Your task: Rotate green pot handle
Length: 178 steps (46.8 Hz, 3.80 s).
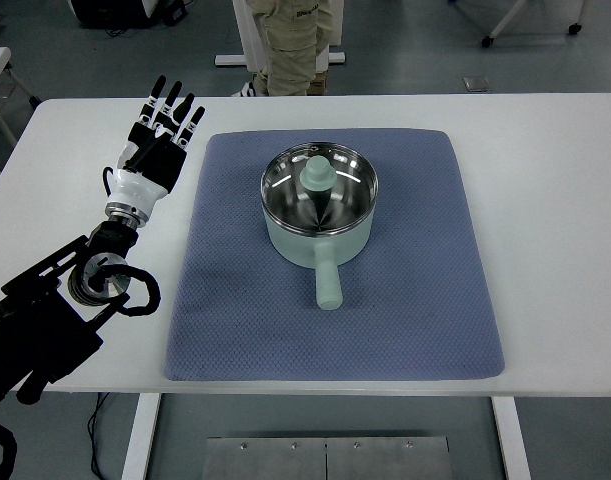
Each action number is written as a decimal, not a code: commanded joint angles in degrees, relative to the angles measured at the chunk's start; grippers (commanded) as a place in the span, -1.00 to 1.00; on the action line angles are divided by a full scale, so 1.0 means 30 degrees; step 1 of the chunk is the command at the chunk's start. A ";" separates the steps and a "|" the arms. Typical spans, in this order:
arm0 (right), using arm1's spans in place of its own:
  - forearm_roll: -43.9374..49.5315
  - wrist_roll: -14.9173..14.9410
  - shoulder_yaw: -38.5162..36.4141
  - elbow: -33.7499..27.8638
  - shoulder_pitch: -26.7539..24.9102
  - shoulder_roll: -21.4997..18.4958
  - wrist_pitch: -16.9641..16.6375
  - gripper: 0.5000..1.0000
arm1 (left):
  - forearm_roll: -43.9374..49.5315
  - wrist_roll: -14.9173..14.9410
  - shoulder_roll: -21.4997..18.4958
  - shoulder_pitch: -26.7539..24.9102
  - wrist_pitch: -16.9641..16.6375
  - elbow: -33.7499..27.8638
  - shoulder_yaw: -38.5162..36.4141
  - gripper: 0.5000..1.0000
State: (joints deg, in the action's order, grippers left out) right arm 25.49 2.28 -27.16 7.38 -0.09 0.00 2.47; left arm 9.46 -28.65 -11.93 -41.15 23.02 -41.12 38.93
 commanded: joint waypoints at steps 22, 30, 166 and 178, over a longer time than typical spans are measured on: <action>0.0000 0.0001 0.0000 0.0000 0.0001 0.0000 -0.0003 1.00 | -0.2448 -0.0117 -0.1442 -0.0256 0.2082 -0.0560 0.1582 1.00; 0.0000 0.0001 0.0000 0.0000 0.0001 0.0000 -0.0003 1.00 | -0.5289 -0.0176 -0.2059 -0.1369 0.2023 -0.0707 0.1788 1.00; 0.0000 0.0001 0.0000 0.0000 0.0001 0.0000 -0.0003 1.00 | -1.8272 -0.2116 -0.7626 -1.0451 0.3992 -1.0668 -0.9459 1.00; 0.0000 0.0001 0.0000 0.0000 0.0001 0.0000 -0.0003 1.00 | -1.8301 -0.2116 -0.7626 -1.1301 0.3992 -1.0668 -1.0663 1.00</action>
State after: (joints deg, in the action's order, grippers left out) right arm 25.49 2.29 -27.16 7.38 -0.09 0.00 2.45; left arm -45.51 -35.00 -34.79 -74.58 35.00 -73.11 7.20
